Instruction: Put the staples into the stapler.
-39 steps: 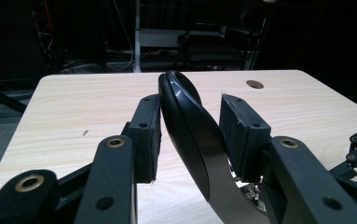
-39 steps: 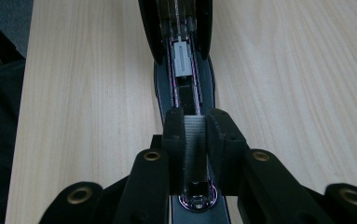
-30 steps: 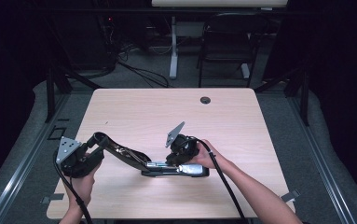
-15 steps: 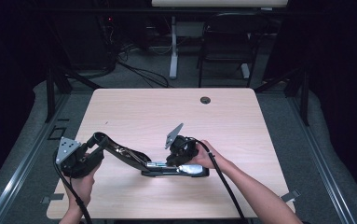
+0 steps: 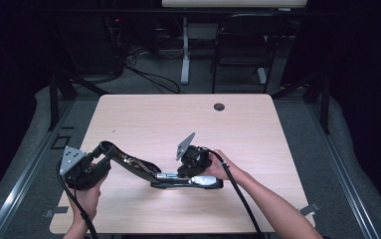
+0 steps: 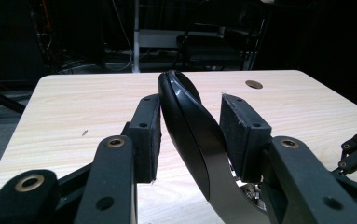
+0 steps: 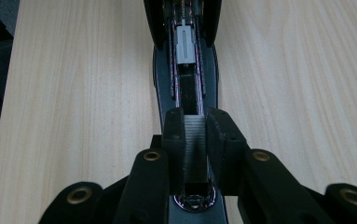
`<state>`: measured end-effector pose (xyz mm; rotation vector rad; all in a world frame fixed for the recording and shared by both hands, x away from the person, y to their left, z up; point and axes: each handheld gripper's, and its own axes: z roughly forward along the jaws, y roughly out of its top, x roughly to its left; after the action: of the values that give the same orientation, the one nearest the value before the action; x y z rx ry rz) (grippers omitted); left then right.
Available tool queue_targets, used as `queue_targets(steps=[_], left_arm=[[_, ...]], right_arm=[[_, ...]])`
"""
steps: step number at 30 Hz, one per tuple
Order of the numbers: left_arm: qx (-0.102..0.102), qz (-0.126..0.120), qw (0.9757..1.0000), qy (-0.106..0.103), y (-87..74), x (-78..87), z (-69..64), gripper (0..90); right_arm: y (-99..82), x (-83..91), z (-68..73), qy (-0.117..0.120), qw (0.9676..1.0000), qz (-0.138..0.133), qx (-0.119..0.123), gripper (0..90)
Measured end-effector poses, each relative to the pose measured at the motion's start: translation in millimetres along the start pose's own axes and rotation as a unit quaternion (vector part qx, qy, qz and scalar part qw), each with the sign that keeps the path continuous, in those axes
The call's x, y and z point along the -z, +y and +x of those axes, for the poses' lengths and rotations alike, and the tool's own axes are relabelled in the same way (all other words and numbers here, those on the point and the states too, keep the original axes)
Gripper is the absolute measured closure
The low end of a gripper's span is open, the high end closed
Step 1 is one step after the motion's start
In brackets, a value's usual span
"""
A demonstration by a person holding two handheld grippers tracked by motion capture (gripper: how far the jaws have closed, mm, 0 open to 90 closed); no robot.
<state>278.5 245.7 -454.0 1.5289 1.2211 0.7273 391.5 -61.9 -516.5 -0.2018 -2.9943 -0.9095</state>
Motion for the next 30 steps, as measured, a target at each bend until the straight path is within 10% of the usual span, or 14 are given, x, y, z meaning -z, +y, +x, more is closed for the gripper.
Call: queue_targets(steps=[30], left_arm=[[-0.002, 0.001, 1.0, -0.001, -0.1, 0.0, 0.3, 59.6]], right_arm=[[-6.2, 1.5, -4.3, 0.014, 0.9997, -0.002, 0.019, 77.9]])
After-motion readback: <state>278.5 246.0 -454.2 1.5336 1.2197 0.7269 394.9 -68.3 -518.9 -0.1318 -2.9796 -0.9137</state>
